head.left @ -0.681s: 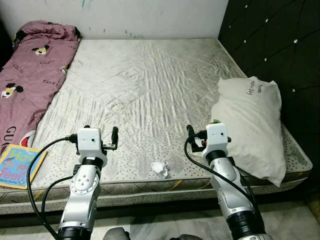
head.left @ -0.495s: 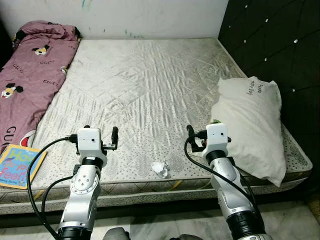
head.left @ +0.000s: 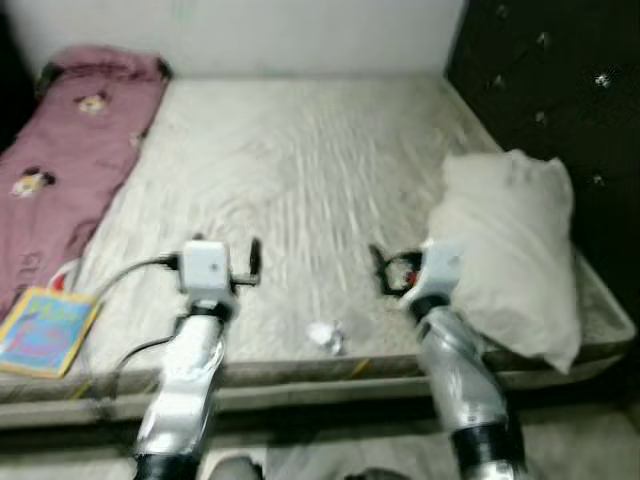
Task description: Clean up the room
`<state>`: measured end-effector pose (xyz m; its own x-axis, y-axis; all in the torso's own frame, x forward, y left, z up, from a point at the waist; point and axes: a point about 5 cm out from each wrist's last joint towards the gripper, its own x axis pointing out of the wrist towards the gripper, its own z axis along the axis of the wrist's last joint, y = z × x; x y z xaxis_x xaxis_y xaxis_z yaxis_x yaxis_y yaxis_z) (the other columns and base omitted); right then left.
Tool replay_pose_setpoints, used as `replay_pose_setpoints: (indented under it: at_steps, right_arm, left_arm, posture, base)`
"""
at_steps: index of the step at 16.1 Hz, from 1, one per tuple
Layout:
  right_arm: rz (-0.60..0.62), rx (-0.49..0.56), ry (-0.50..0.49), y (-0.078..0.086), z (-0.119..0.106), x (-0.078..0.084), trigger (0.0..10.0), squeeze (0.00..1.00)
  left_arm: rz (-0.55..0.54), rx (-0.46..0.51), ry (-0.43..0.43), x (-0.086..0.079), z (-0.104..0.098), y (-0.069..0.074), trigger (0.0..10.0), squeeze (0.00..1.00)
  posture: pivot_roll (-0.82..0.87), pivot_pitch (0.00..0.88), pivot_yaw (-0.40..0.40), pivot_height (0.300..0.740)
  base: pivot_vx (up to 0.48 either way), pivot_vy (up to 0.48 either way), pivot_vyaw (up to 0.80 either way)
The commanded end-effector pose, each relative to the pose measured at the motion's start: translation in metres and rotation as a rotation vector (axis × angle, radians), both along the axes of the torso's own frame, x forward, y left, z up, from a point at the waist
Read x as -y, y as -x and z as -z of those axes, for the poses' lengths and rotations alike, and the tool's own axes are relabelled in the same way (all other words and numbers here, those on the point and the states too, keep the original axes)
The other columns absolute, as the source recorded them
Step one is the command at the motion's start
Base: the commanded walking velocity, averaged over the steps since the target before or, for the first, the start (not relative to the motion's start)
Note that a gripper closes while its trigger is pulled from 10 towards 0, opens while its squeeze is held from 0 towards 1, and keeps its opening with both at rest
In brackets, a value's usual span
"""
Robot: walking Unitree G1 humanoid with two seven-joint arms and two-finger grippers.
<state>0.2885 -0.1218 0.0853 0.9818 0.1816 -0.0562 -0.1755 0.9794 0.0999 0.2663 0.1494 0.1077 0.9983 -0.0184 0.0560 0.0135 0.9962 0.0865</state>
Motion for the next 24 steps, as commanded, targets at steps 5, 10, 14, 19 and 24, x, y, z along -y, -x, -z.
replay_pose_setpoints:
  at_steps: [5,10,14,19,24]
  right_arm:
    - [0.055,0.025,0.163,-0.002,-0.006,0.006,10.0,0.00]
    - [0.165,0.068,0.189,0.008,-0.015,0.021,10.0,0.00]
    - [0.132,0.068,0.172,0.007,-0.014,0.015,10.0,0.00]
    - [0.131,0.050,0.161,0.005,-0.013,0.017,10.0,0.00]
    - [0.089,0.063,0.162,0.005,-0.015,0.012,10.0,0.00]
  left_arm:
    - [-0.054,-0.017,-0.006,-0.014,0.000,0.007,10.0,0.00]
    - [-0.069,0.023,-0.073,-0.026,-0.006,0.017,10.0,0.00]
    - [-0.039,0.016,-0.079,-0.023,-0.006,0.017,10.0,0.00]
    - [-0.032,0.008,-0.066,-0.018,-0.007,0.013,10.0,0.00]
    - [-0.044,0.013,-0.060,-0.017,-0.009,0.014,10.0,0.00]
  posture:
    - [0.08,0.000,-0.008,0.740]
    - [0.09,0.012,-0.012,0.740]
    - [0.09,0.020,-0.012,0.740]
    - [0.09,0.030,-0.020,0.740]
    - [0.10,0.041,-0.031,0.740]
  base:
    - [0.000,0.000,0.00]
    - [0.000,0.000,0.00]
    - [0.000,0.000,0.00]
    - [0.000,0.000,-0.33]
    - [0.000,0.000,0.00]
